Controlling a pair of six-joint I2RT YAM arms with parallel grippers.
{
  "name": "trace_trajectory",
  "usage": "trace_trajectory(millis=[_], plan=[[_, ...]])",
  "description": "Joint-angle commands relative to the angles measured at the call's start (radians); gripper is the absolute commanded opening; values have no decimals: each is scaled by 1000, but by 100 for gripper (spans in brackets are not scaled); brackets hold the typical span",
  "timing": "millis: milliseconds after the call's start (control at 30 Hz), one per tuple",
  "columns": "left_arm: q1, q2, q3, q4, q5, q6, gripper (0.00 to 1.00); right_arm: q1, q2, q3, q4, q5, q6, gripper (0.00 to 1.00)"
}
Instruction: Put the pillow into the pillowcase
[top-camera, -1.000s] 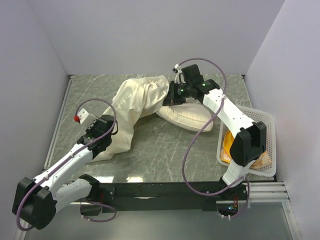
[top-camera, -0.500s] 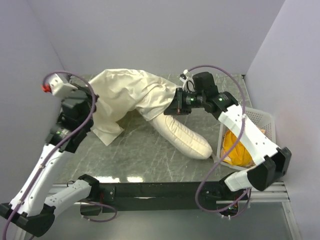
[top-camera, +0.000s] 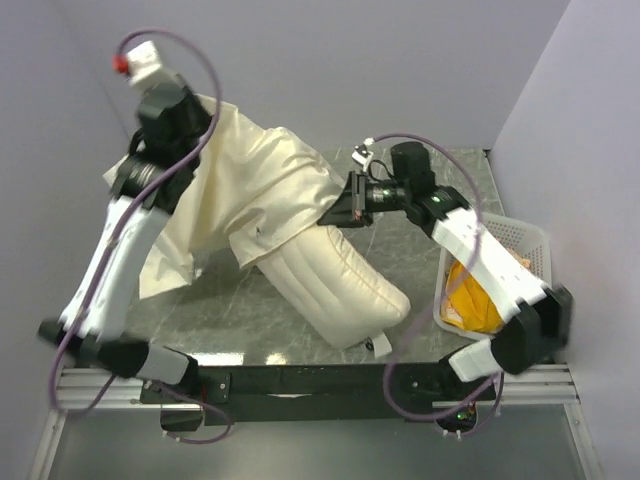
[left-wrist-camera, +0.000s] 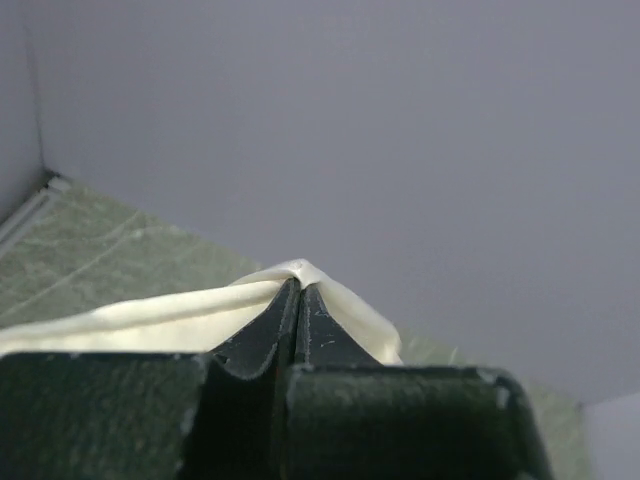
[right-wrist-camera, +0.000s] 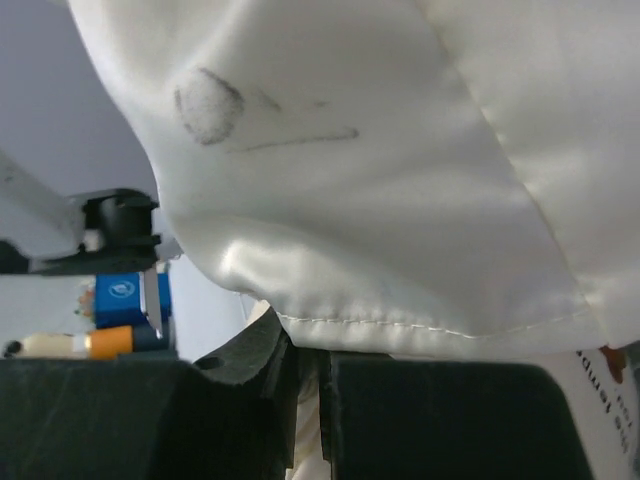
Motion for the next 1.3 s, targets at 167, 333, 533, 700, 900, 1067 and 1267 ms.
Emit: trace_trajectory(millis=[167, 333, 533, 700, 900, 1067, 1267], plan=[[62, 413, 243, -234, 447, 21, 52, -137, 574, 201, -57, 204, -186, 29], [61, 226, 68, -126, 482, 3, 83, -155, 604, 263, -134, 468, -248, 67], [-17, 11, -284, -82, 433, -43, 85, -142, 498, 292, -200, 683, -269, 75], [-94, -46, -543, -5, 372, -109, 75, -60, 250, 112, -129, 772, -248, 75], [-171, 3, -692, 70, 379, -158, 74, 201, -39, -227, 63, 821, -133, 76], [-157, 50, -702, 12, 208, -238, 80, 409, -207, -522, 194, 895, 22, 76], [-107, 6, -791, 62, 157, -315, 74, 543, -266, -708, 326, 964, 188, 75]])
